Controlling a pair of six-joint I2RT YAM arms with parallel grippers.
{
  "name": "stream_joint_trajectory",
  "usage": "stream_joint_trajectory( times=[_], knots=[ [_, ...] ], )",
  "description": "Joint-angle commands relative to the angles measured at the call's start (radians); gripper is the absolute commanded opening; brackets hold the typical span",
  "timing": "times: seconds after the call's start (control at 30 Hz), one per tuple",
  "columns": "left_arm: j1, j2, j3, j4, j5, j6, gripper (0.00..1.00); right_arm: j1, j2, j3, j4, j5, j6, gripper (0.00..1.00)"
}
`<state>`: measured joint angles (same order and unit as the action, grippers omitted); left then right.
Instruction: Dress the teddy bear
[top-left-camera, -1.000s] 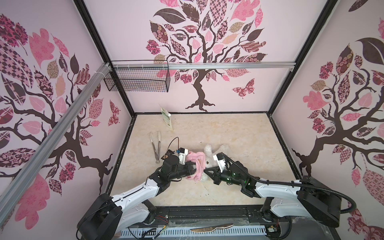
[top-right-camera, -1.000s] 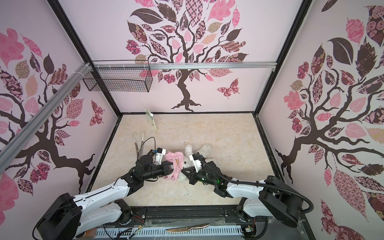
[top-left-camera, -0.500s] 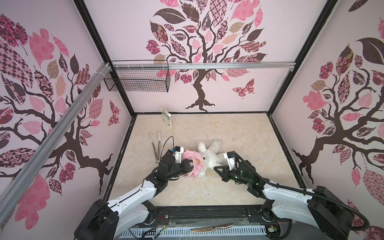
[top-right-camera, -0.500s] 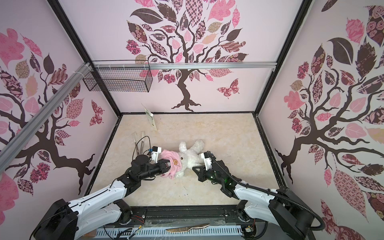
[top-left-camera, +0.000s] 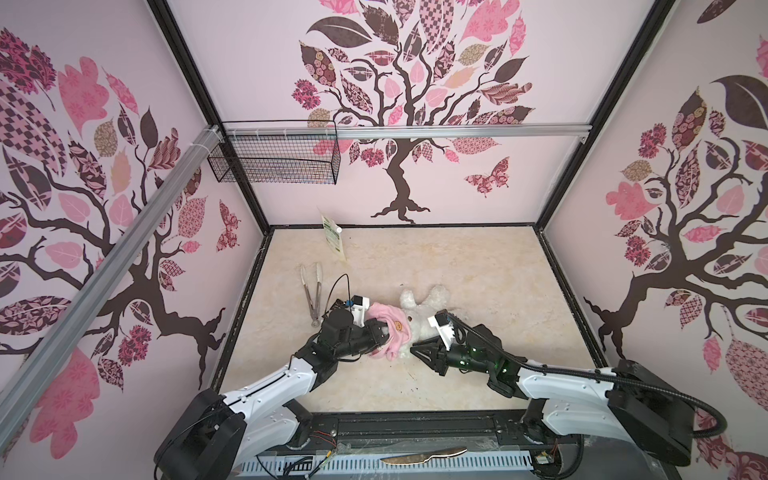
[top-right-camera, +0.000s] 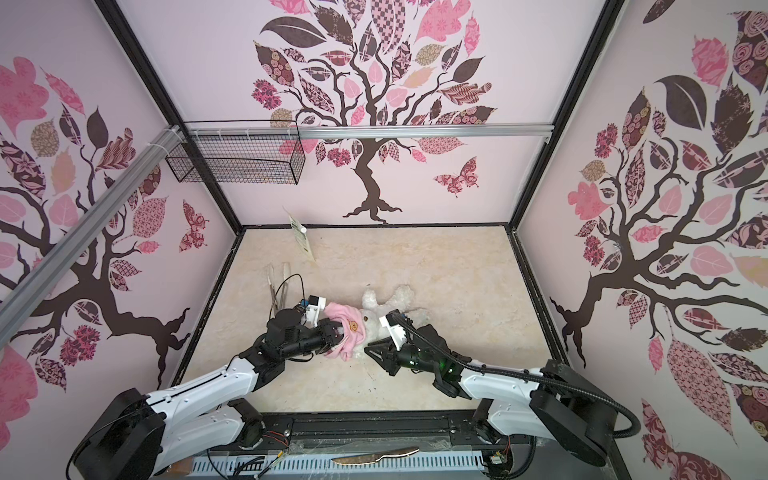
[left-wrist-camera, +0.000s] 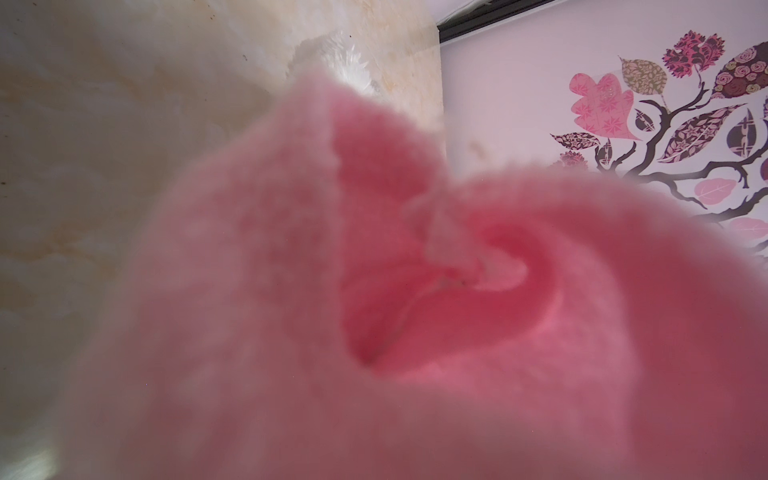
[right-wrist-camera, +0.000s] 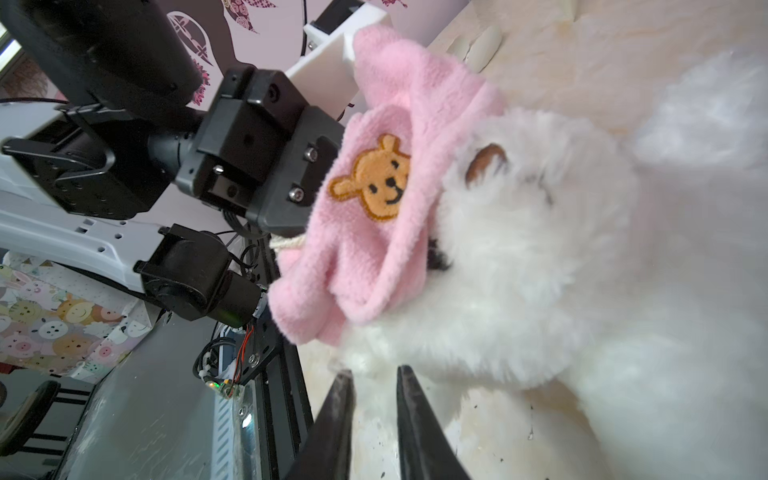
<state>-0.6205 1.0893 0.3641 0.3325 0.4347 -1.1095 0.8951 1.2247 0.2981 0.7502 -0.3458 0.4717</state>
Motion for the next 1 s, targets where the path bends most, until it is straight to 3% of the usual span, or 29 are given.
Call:
stream_joint_trajectory(
  times=[0.0, 0.37, 0.73, 0.87, 0.97],
  knots=[
    [-0.002, -0.009, 0.001, 0.068, 0.021, -0.014, 0.0, 0.002, 0.07, 0.058, 0.12, -0.035, 0.019, 0.22],
    [-0.013, -0.008, -0.003, 0.063, 0.015, -0.001, 0.0, 0.006, 0.17, 0.09, 0.23, -0.059, 0.077, 0.27],
    [-0.024, -0.011, -0.007, 0.065, 0.009, 0.036, 0.0, 0.005, 0.173, 0.094, 0.248, 0.009, 0.099, 0.15],
    [-0.024, -0.016, -0.009, 0.07, 0.002, 0.037, 0.0, 0.007, 0.174, 0.088, 0.229, 0.008, 0.105, 0.0],
    [-0.02, -0.036, -0.015, 0.057, -0.039, 0.028, 0.0, 0.003, 0.155, 0.067, 0.192, -0.016, 0.106, 0.0]
  ],
)
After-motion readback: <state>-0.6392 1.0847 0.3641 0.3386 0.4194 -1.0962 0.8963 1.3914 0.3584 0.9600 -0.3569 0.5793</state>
